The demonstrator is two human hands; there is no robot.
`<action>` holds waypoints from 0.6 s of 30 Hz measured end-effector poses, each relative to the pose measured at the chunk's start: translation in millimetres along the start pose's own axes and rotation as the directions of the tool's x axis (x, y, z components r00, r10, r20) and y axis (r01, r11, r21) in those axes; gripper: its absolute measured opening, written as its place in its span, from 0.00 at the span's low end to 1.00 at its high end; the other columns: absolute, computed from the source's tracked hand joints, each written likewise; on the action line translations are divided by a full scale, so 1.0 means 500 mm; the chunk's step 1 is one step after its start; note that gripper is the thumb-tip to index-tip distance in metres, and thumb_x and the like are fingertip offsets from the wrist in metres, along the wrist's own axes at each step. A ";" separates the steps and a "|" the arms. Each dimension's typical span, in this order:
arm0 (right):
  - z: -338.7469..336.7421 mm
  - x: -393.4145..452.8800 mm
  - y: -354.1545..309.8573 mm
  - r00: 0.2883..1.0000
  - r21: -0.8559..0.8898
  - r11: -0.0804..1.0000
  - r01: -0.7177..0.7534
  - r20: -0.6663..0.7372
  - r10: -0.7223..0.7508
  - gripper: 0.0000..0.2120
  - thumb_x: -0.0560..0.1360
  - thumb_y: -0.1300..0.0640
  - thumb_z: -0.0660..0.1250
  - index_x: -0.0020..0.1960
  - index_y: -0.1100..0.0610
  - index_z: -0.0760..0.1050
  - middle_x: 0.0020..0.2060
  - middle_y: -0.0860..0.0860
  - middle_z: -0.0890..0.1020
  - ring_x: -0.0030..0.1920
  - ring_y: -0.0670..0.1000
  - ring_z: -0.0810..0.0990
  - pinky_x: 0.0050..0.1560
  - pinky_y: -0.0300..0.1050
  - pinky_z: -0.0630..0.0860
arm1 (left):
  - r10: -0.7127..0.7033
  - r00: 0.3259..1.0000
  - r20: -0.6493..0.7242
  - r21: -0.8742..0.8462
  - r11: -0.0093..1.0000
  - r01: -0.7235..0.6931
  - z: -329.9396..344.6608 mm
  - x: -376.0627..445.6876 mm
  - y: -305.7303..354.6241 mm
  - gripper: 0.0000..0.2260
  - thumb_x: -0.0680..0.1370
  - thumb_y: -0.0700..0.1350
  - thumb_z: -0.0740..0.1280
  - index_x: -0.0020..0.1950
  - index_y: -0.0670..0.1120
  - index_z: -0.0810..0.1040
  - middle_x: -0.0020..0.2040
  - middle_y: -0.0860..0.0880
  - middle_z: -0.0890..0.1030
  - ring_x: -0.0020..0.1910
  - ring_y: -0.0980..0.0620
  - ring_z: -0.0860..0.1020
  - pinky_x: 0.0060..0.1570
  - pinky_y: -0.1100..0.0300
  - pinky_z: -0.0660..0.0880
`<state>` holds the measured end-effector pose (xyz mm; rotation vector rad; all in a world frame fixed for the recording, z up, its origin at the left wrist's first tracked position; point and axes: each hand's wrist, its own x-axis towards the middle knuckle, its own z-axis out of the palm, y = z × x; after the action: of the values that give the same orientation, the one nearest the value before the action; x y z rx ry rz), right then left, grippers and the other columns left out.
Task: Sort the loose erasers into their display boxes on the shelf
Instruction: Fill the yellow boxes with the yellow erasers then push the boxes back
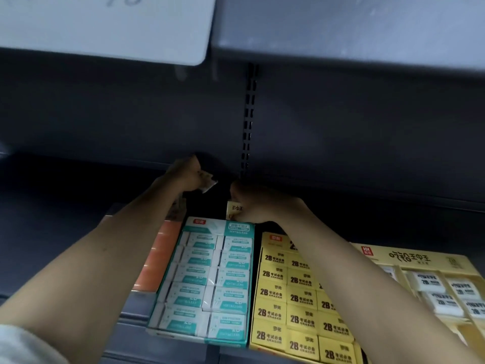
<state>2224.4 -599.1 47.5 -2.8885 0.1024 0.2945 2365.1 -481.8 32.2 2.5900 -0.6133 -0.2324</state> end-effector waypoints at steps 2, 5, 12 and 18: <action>0.003 -0.004 0.003 0.999 0.029 1.000 0.009 -0.053 -0.007 0.22 0.74 0.56 0.68 0.64 0.58 0.64 0.54 0.53 0.76 0.49 0.50 0.74 0.41 0.43 0.69 | -0.013 0.999 -0.030 -0.044 0.999 0.011 0.002 -0.003 0.005 0.25 0.69 0.48 0.75 0.61 0.39 0.71 0.59 0.42 0.76 0.58 0.44 0.74 0.51 0.56 0.70; 0.005 -0.009 0.016 0.990 0.046 0.999 -0.008 -0.143 0.014 0.20 0.73 0.58 0.68 0.63 0.61 0.68 0.55 0.55 0.78 0.53 0.55 0.78 0.47 0.47 0.75 | -0.013 0.997 -0.075 -0.143 0.990 0.002 0.008 -0.010 0.010 0.28 0.67 0.42 0.76 0.63 0.41 0.69 0.61 0.43 0.74 0.58 0.46 0.74 0.49 0.60 0.70; -0.030 -0.046 0.063 0.963 0.074 0.997 -0.037 -0.264 0.056 0.11 0.74 0.60 0.68 0.57 0.55 0.79 0.53 0.53 0.78 0.55 0.53 0.77 0.47 0.40 0.68 | 0.209 0.957 -0.201 -0.251 0.933 -0.257 0.006 -0.051 0.033 0.08 0.73 0.34 0.68 0.50 0.43 0.82 0.50 0.47 0.82 0.45 0.56 0.76 0.40 0.72 0.69; -0.069 -0.134 0.087 0.924 0.126 0.992 0.024 -0.382 0.026 0.16 0.76 0.69 0.58 0.54 0.56 0.80 0.44 0.46 0.69 0.41 0.38 0.74 0.38 0.21 0.64 | 0.322 0.872 -0.368 -0.354 0.819 -0.452 0.001 -0.130 0.080 0.13 0.69 0.29 0.70 0.42 0.48 0.82 0.58 0.50 0.71 0.58 0.58 0.71 0.55 0.80 0.63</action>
<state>2161.4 -646.4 84.4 -2.7766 0.1817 -0.2734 2292.3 -483.8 54.4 1.9639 -0.8576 0.1416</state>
